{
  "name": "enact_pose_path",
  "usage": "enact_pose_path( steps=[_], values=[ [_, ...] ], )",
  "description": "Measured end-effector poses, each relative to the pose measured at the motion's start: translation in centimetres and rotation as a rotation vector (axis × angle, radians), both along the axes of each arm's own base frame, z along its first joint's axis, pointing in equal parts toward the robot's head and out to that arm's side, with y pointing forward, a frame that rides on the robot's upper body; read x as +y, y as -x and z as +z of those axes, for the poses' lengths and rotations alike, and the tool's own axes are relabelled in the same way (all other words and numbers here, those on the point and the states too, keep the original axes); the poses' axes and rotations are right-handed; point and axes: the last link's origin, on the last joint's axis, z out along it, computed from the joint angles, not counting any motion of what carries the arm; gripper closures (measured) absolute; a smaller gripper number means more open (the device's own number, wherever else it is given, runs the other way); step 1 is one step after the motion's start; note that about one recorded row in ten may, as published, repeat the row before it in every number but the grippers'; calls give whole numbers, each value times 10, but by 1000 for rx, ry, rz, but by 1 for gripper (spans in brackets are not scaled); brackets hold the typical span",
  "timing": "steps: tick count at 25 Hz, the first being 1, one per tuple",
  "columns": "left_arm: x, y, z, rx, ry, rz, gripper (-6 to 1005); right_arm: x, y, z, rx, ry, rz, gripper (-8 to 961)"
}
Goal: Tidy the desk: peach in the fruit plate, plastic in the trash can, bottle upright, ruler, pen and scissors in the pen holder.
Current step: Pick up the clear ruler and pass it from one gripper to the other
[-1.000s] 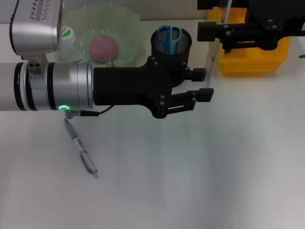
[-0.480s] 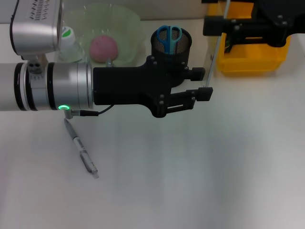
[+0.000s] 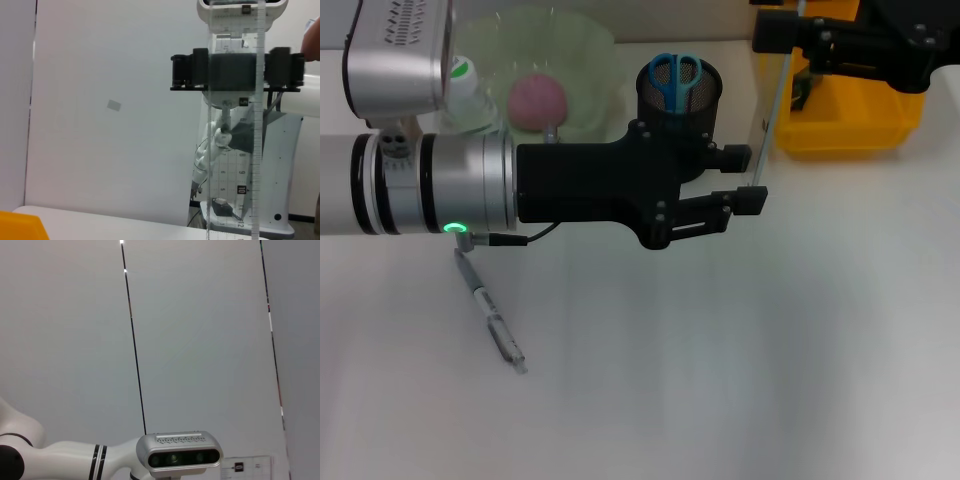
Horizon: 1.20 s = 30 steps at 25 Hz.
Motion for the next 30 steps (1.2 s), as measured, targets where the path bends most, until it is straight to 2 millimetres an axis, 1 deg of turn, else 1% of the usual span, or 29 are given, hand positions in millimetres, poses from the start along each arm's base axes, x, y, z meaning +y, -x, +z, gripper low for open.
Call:
enact_pose_path(
  steps=[4,8,30],
  values=[
    [0,0,0,0,0,0,536,0,0,0,1,-1,0,419],
    [0,0,0,-2,-2,1,535,-1,0,1,9,-3,0,576],
    [4,1,-1,4,-4,33,526,1,1,1,14,-15,6,578]
  ],
)
